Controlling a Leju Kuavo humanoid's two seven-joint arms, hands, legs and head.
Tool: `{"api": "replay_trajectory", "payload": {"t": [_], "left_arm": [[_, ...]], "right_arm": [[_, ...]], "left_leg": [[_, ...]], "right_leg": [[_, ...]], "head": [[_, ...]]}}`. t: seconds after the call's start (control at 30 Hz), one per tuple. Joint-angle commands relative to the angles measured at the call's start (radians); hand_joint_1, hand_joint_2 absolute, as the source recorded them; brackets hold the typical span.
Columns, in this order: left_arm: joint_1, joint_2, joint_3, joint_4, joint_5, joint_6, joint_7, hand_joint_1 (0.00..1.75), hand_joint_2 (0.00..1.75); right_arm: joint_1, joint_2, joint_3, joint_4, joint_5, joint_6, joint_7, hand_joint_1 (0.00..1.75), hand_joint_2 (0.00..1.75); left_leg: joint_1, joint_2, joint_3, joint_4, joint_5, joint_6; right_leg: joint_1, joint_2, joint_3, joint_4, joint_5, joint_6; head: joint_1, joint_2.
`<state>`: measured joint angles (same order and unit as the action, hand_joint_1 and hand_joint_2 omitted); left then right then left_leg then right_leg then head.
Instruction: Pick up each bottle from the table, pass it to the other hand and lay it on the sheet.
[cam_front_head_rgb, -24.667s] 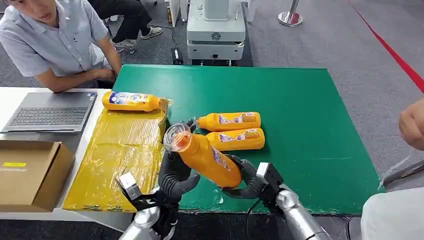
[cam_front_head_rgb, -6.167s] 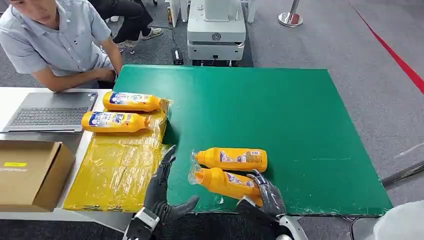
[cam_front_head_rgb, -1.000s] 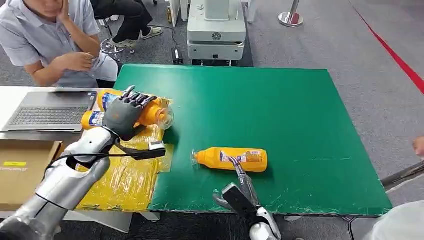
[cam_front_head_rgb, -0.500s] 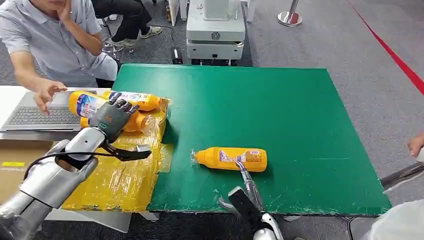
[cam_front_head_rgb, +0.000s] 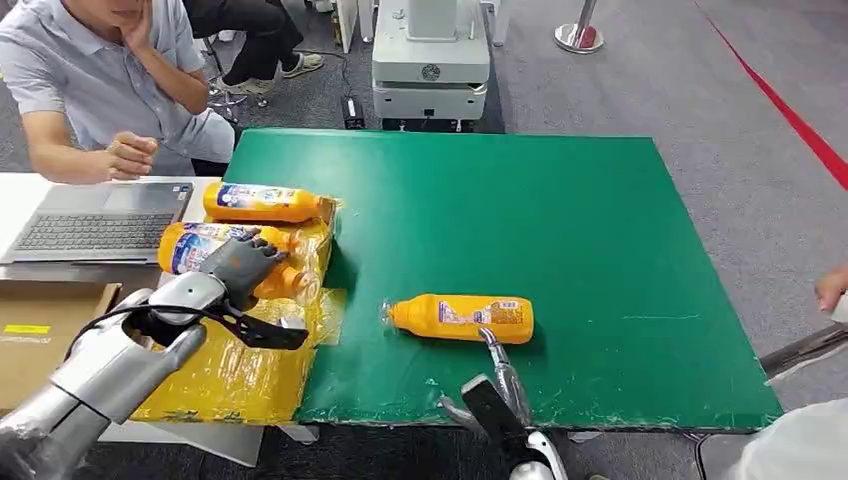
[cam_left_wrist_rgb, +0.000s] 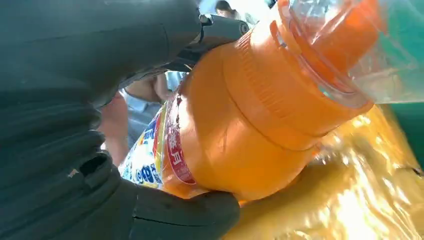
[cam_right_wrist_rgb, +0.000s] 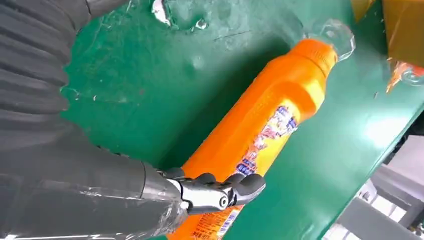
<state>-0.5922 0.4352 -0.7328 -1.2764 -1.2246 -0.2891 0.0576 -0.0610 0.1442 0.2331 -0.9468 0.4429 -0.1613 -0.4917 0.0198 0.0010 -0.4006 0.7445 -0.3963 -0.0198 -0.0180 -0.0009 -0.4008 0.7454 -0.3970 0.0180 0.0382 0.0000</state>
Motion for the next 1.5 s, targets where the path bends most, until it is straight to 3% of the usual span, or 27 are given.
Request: {"api": "replay_trajectory", "payload": {"t": [0.03,0.4,0.63,0.87,0.9,0.93,0.97,1.1,1.13,1.17,1.4,1.47,1.5], "left_arm": [[-0.103,0.006,-0.063,0.026,0.019,-0.018,0.011,1.75,1.75],[-0.104,-0.091,-0.134,0.194,0.047,-0.037,0.046,1.75,1.75],[-0.152,-0.266,-0.121,0.431,0.19,0.006,0.042,1.75,1.75],[-0.158,-0.289,-0.113,0.461,0.2,0.017,0.067,1.75,1.75],[-0.161,-0.31,-0.098,0.488,0.219,0.015,0.075,1.52,1.75],[-0.164,-0.319,-0.094,0.502,0.224,0.017,0.077,0.73,1.75],[-0.165,-0.323,-0.091,0.509,0.228,0.017,0.079,0.35,1.75],[-0.167,-0.327,-0.089,0.522,0.231,0.019,0.08,0.35,1.75],[-0.169,-0.329,-0.086,0.531,0.234,0.022,0.081,0.09,1.75],[-0.17,-0.333,-0.081,0.542,0.239,0.027,0.081,0.02,1.75],[-0.175,-0.336,-0.08,0.597,0.239,0.033,0.1,0.02,1.75],[-0.181,-0.338,-0.087,0.613,0.226,0.043,0.117,0.09,1.75],[-0.179,-0.341,-0.085,0.621,0.22,0.053,0.125,0.02,1.75]], "right_arm": [[-0.025,0.013,-0.017,-0.009,0.002,-0.008,-0.009,0.0,1.75],[-0.045,0.019,-0.009,0.011,0.007,-0.006,-0.007,0.0,1.75],[-0.091,0.03,0.021,0.067,0.003,-0.004,-0.019,0.0,1.75],[-0.097,0.032,0.029,0.072,0.002,-0.004,-0.021,0.0,1.75],[-0.102,0.032,0.034,0.074,0.003,-0.001,-0.021,0.0,1.75],[-0.106,0.033,0.036,0.077,0.003,0.0,-0.02,0.0,1.75],[-0.108,0.033,0.037,0.078,0.003,0.0,-0.02,0.0,1.75],[-0.112,0.034,0.039,0.08,0.004,0.0,-0.02,0.0,1.75],[-0.114,0.035,0.041,0.084,0.004,0.0,-0.02,0.0,1.75],[-0.116,0.035,0.042,0.088,0.003,-0.002,-0.021,0.0,1.75],[-0.126,0.038,0.051,0.097,0.003,-0.002,-0.02,0.0,1.75],[-0.126,0.038,0.053,0.097,0.003,-0.002,-0.017,0.0,1.75],[-0.127,0.038,0.055,0.099,0.004,0.0,-0.015,0.0,1.75]], "left_leg": [[0.0,0.0,0.0,0.0,0.0,0.0],[0.0,0.0,0.0,0.0,0.0,0.0],[0.0,0.0,0.0,0.0,0.0,0.0],[0.0,0.0,0.0,0.0,0.0,0.0],[0.0,0.0,0.0,0.0,0.0,0.0],[0.0,0.0,0.0,0.0,0.0,0.0],[0.0,0.0,0.0,0.0,0.0,0.0],[0.0,0.0,0.0,0.0,0.0,0.0],[0.0,0.0,0.0,0.0,0.0,0.0],[0.0,0.0,0.0,0.0,0.0,0.0],[0.0,0.0,0.0,0.0,0.0,0.0],[0.0,0.0,0.0,0.0,0.0,0.0],[0.0,0.0,0.0,0.0,0.0,0.0]], "right_leg": [[0.0,0.0,0.0,0.0,0.0,0.0],[0.0,0.0,0.0,0.0,0.0,0.0],[0.0,0.0,0.0,0.0,0.0,0.0],[0.0,0.0,0.0,0.0,0.0,0.0],[0.0,0.0,0.0,0.0,0.0,0.0],[0.0,0.0,0.0,0.0,0.0,0.0],[0.0,0.0,0.0,0.0,0.0,0.0],[0.0,0.0,0.0,0.0,0.0,0.0],[0.0,0.0,0.0,0.0,0.0,0.0],[0.0,0.0,0.0,0.0,0.0,0.0],[0.0,0.0,0.0,0.0,0.0,0.0],[0.0,0.0,0.0,0.0,0.0,0.0],[0.0,0.0,0.0,0.0,0.0,0.0]], "head": [[0.004,0.0],[0.003,0.0],[0.0,0.0],[0.002,0.0],[0.0,0.0],[-0.001,0.0],[-0.001,0.0],[0.005,0.0],[0.004,0.0],[0.003,0.0],[0.004,0.0],[0.002,0.0],[0.001,0.0]]}}
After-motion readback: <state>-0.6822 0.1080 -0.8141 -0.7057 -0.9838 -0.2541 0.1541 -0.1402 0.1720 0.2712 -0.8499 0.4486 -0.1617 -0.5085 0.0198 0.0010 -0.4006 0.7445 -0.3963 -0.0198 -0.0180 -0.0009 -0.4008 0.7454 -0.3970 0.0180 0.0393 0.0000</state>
